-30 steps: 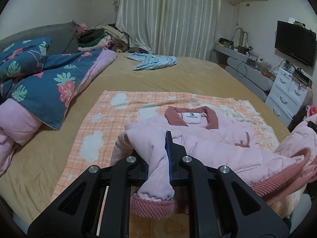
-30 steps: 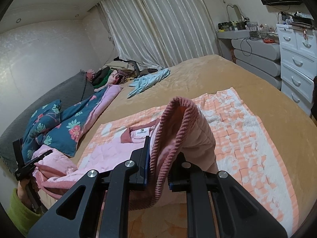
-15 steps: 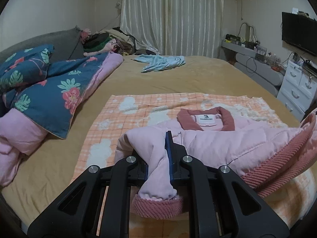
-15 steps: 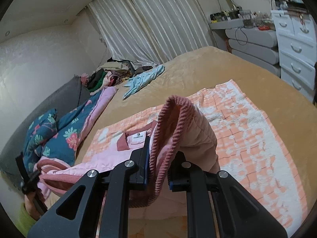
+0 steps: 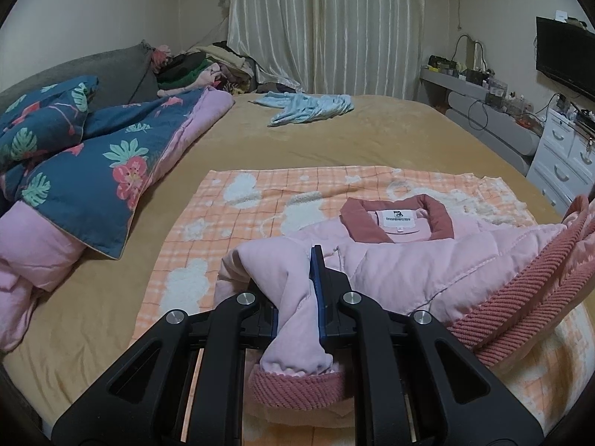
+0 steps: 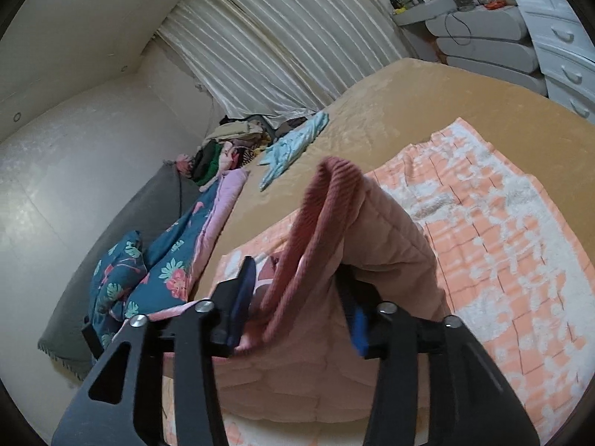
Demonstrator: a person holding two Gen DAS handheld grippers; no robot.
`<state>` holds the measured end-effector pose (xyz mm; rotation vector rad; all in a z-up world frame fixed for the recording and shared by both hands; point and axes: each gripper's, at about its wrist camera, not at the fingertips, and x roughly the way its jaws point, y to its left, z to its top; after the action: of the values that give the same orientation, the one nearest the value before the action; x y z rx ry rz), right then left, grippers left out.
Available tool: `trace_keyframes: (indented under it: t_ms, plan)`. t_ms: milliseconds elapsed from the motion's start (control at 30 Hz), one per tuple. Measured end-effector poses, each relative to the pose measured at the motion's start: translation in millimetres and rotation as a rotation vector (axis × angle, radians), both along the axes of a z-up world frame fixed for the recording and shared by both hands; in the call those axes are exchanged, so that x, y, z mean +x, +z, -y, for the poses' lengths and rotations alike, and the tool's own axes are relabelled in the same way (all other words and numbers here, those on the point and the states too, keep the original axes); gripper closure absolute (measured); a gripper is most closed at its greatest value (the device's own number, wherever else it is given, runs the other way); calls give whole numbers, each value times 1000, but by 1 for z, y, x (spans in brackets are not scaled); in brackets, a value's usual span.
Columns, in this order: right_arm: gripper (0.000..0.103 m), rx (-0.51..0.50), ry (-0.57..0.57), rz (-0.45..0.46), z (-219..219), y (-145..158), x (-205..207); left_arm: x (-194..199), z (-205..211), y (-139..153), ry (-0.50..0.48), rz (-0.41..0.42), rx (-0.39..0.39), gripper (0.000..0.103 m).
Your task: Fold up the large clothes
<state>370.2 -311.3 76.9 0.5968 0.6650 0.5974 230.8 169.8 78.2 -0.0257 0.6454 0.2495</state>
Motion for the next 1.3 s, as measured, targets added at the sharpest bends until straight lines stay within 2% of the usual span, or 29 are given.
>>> trace_keyframes:
  t_ms: [67, 200, 267, 400, 500, 667, 767, 1000, 1200, 1300]
  plan:
    - [34, 21, 6, 26, 3, 3, -3, 3, -1, -2, 0, -5, 1, 96]
    - [27, 59, 16, 113, 23, 8, -19, 7, -4, -5, 7, -21, -15, 96]
    - [18, -11, -31, 153, 34, 7, -25, 10, -4, -6, 3, -17, -20, 96]
    - [18, -131, -60, 88, 36, -16, -18, 20, -9, -10, 14, -26, -43, 96]
    - [18, -242, -53, 65, 20, -36, -11, 26, -9, -13, 13, -32, -48, 95]
    - [17, -359, -24, 21, -10, -68, 5, 38, -8, -20, 4, -51, -41, 94]
    - [17, -385, -24, -4, -20, -85, 12, 43, -11, -24, 2, -56, -44, 94]
    - [12, -438, -14, 8, -40, -97, 15, 49, -15, -32, -7, -58, -59, 91]
    - [10, -450, -20, -2, -44, -102, 18, 45, -16, -28, -18, -40, -99, 80]
    - [10, -461, -17, -4, -45, -101, 19, 43, -16, -21, -37, -29, -138, 69]
